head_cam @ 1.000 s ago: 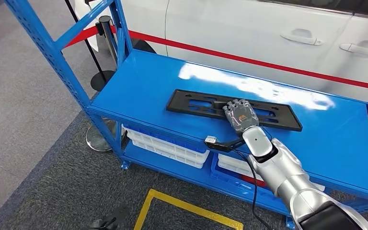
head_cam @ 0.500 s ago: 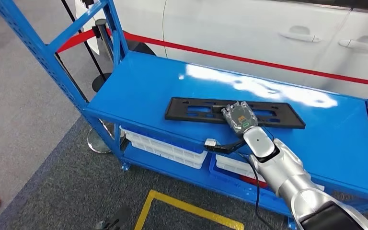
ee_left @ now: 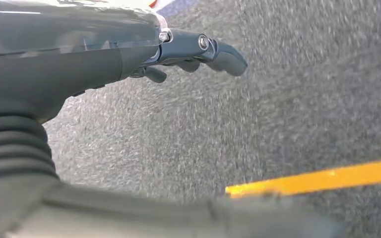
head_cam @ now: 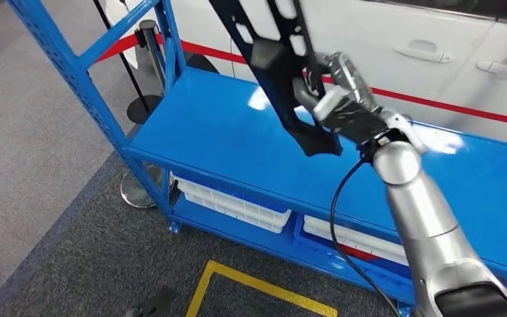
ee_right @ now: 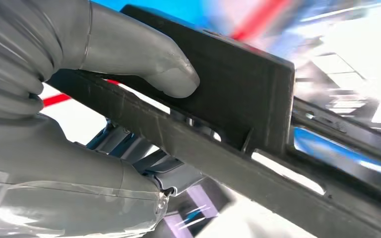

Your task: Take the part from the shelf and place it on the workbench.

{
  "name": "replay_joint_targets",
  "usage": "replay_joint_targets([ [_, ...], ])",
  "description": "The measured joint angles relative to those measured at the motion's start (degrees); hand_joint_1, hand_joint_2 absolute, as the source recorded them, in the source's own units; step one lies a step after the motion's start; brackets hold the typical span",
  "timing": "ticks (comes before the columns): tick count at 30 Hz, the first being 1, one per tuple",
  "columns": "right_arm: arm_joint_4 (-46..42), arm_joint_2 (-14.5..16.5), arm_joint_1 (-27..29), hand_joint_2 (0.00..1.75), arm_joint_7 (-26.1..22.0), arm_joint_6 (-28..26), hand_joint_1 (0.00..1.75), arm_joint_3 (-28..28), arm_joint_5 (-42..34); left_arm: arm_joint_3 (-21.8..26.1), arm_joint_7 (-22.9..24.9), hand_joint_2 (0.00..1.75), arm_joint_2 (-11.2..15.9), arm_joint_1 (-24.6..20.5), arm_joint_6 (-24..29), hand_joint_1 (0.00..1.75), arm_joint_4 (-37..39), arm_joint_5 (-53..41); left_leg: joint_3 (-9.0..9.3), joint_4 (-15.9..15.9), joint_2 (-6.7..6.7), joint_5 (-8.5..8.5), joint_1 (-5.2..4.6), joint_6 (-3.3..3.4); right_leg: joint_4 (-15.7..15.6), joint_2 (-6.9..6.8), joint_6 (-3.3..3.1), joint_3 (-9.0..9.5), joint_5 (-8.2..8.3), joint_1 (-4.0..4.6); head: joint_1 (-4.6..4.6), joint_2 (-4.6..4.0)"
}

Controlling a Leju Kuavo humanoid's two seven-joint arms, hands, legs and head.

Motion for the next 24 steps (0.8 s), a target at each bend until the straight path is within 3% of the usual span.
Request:
replay_joint_targets([
  [2, -5.66, -1.46, 1.24, 1.75, -0.52, 2.46, 1.75, -1.15, -5.99, 0.08, -0.49, 1.75, 0.00, 0.18, 0.61, 0.00, 0.00, 0.25, 0.14, -0.01, -0.17, -0.11, -0.13, 0.35, 7.31, 0.04, -0.06, -3.04, -3.24, 0.11, 0.01, 0.00],
  [3, -7.77, -2.06, 1.98, 1.75, -0.69, 3.54, 1.75, -1.49, -8.50, 0.12, -0.65, 1.75, 0.00, 0.26, 0.88, 0.00, 0.00, 0.37, 0.23, 0.08, -0.21, -0.23, -0.18, 0.42, 9.42, 0.04, -0.02, -4.01, -3.48, 0.10, 0.01, 0.00],
  [4, -9.78, -2.66, 2.72, 1.75, -0.83, 4.94, 1.75, -1.72, -11.30, 0.17, -0.85, 1.75, 0.00, 0.31, 1.17, 0.00, 0.00, 0.51, 0.32, 0.22, -0.23, -0.38, -0.22, 0.44, 9.41, 0.02, 0.02, -4.09, -2.51, 0.07, 0.01, 0.00],
  [5, -11.46, -3.17, 3.44, 1.75, -0.84, 6.43, 1.75, -1.81, -14.11, 0.25, -1.08, 1.75, 0.00, 0.30, 1.45, 0.00, 0.00, 0.67, 0.41, 0.44, -0.23, -0.58, -0.23, 0.38, 7.13, -0.01, 0.01, -3.15, -0.55, 0.04, 0.01, 0.00],
  [7, -14.36, -4.01, 4.85, 1.75, -0.75, 8.95, 1.75, -1.74, -18.60, 0.45, -1.57, 0.87, -0.01, 0.18, 1.87, 0.00, 0.00, 0.97, 0.45, 1.05, -0.20, -1.14, -0.33, 0.05, -0.27, -0.07, -0.18, 0.17, 3.36, 0.10, 0.01, 0.00],
  [8, -15.46, -4.26, 5.55, 1.75, -0.65, 9.71, 1.75, -1.64, -19.93, 0.55, -1.86, 0.44, -0.02, 0.10, 1.99, 0.00, 0.00, 1.13, 0.35, 1.39, -0.17, -1.38, -0.41, -0.18, -3.11, -0.06, -0.32, 1.43, 4.29, 0.17, 0.00, 0.00],
  [9, -16.38, -4.40, 6.33, 1.75, -0.49, 10.39, 1.75, -1.51, -20.93, 0.64, -2.28, 0.44, -0.02, 0.01, 2.08, 0.00, 0.00, 1.32, 0.23, 1.63, -0.12, -1.52, -0.48, -0.42, -4.64, -0.04, -0.43, 2.05, 4.51, 0.27, -0.01, 0.00],
  [12, -18.41, -4.93, 9.11, 1.75, 0.17, 12.95, 1.75, -1.09, -24.18, 0.98, -3.92, 1.75, -0.04, -0.13, 2.31, 0.00, 0.00, 1.85, 0.12, 1.77, -0.04, -1.71, -0.47, -1.14, -5.33, -0.02, -0.95, 2.25, 4.36, 0.32, -0.01, 0.00],
  [14, -19.42, -5.33, 11.61, 1.75, -0.05, 14.74, 1.75, -0.56, -26.28, 1.14, -4.63, 1.75, -0.04, -0.12, 2.64, 0.00, 0.00, 2.16, -0.77, 4.06, 0.08, -3.41, -0.37, -1.80, -5.68, -0.17, -1.48, 2.56, 4.50, 0.03, -0.01, 0.00],
  [17, -20.34, -6.11, 16.68, 1.75, -1.55, 16.61, 1.75, 0.76, -27.80, 1.39, -5.03, 1.75, -0.04, -0.01, 3.04, 0.00, 0.00, 2.50, -5.47, 14.49, 0.23, -8.36, -0.02, -2.69, -5.78, -0.42, -1.86, 2.79, 4.43, -0.03, -0.02, 0.00],
  [18, -20.46, -6.38, 18.14, 1.75, -1.86, 16.85, 1.75, 1.15, -27.87, 1.45, -5.05, 1.75, -0.04, 0.07, 3.09, 0.00, 0.00, 2.53, -6.79, 17.18, 0.23, -9.08, 0.04, -2.82, -5.77, -0.43, -1.90, 2.81, 4.40, 0.00, -0.02, 0.00],
  [19, -20.54, -6.61, 19.22, 1.75, -1.99, 16.96, 1.75, 1.43, -27.95, 1.49, -5.06, 1.75, -0.04, 0.13, 3.13, 0.00, 0.00, 2.56, -7.18, 17.81, 0.23, -8.70, 0.07, -2.83, -5.75, -0.39, -1.90, 2.83, 4.38, 0.00, -0.02, 0.00],
  [20, -20.66, -6.81, 19.90, 1.75, -2.01, 17.10, 1.75, 1.58, -28.10, 1.51, -5.07, 1.75, -0.04, 0.14, 3.16, 0.00, 0.00, 2.57, -6.48, 16.18, 0.23, -7.28, 0.06, -2.72, -5.75, -0.30, -1.90, 2.88, 4.37, 0.01, -0.02, 0.00],
  [22, -21.02, -7.14, 20.54, 1.75, -1.74, 17.61, 1.75, 1.77, -28.82, 1.54, -5.12, 1.75, -0.02, 0.07, 3.22, 0.00, 0.00, 2.59, -2.79, 8.44, 0.21, -3.34, -0.05, -2.13, -5.75, -0.10, -1.79, 3.06, 4.29, 0.05, -0.02, 0.00],
  [24, -21.41, -7.44, 21.43, 1.75, -1.47, 18.37, 1.75, 2.09, -29.85, 1.57, -5.58, 1.75, 0.02, 0.02, 3.28, 0.00, 0.00, 2.80, 0.12, 2.53, 0.17, -1.54, -0.35, -1.51, -5.78, 0.01, -1.45, 3.12, 4.22, 0.18, -0.02, 0.00],
])
